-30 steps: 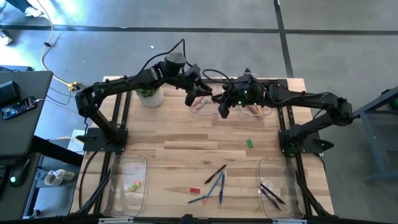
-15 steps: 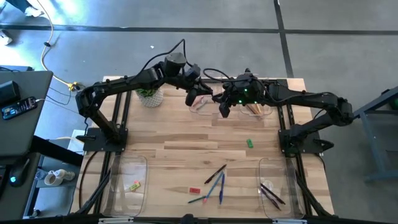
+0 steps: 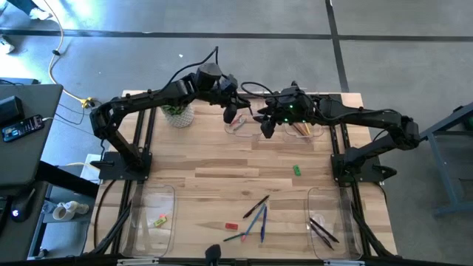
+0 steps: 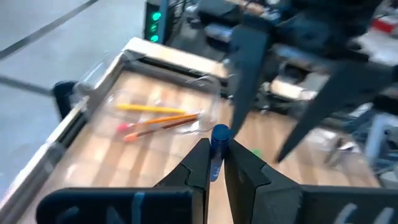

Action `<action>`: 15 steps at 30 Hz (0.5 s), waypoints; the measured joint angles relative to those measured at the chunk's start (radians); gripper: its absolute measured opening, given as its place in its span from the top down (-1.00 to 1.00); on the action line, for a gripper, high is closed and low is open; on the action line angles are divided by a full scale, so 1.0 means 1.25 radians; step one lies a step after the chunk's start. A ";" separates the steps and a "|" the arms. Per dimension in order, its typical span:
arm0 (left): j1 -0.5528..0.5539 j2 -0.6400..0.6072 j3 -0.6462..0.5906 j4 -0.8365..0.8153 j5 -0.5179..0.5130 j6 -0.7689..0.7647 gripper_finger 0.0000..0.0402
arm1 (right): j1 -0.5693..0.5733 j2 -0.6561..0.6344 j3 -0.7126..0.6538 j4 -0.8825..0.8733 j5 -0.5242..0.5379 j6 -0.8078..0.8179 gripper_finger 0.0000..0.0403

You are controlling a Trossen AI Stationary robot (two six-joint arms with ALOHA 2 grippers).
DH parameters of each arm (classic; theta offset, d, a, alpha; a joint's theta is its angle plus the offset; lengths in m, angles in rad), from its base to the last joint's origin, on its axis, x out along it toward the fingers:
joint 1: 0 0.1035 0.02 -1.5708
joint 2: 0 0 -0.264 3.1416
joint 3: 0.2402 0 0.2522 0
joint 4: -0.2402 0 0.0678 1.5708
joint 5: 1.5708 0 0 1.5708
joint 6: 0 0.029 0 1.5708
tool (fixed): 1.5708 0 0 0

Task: Sort crayons/erasers/pens/pencils in bins
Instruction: Put the blue crayon into the top left transparent bin

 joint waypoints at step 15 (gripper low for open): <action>0.032 0.154 0.000 -0.091 -0.179 0.011 0.90 | -0.052 0.000 0.000 -0.066 0.002 -0.006 0.09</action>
